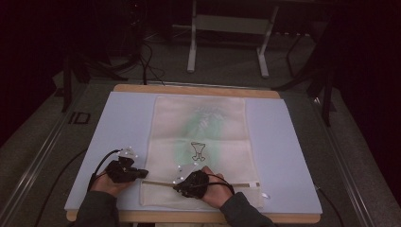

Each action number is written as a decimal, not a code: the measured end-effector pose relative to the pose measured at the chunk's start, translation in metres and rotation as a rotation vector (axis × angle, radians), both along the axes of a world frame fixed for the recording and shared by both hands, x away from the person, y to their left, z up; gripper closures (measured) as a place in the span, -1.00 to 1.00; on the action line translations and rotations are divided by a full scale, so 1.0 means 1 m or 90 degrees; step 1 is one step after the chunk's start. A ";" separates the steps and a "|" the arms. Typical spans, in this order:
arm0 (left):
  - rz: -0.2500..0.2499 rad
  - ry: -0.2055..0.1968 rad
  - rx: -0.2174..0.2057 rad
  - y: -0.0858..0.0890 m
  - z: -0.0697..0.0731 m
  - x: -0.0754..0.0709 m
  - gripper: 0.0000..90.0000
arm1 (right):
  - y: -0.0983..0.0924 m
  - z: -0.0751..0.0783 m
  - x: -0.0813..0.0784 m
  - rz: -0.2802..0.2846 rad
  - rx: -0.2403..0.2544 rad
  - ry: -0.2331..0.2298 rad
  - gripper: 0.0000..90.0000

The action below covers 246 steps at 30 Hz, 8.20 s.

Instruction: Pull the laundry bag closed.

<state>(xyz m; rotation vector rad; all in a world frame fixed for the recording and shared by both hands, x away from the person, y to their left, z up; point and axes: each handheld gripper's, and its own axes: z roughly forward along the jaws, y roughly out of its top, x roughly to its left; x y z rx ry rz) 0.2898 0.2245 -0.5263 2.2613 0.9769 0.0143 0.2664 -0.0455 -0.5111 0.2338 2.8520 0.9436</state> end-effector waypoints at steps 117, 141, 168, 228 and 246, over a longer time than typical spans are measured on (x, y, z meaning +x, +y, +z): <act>0.003 0.004 0.000 0.000 0.000 0.000 1.00 | -0.062 -0.004 0.000 -0.058 -0.023 -0.001 0.83; 0.001 0.001 0.001 0.000 0.000 0.000 1.00 | -0.075 -0.004 -0.001 -0.074 -0.025 -0.002 0.83; 0.001 0.000 0.003 -0.001 0.000 0.000 1.00 | -0.090 -0.004 -0.003 -0.087 -0.025 -0.002 0.83; 0.002 -0.001 0.005 -0.001 0.000 -0.001 1.00 | -0.134 -0.001 -0.005 -0.122 -0.029 0.001 0.83; -0.001 -0.002 0.008 -0.001 0.001 0.000 1.00 | -0.149 -0.001 -0.006 -0.142 -0.027 0.003 0.83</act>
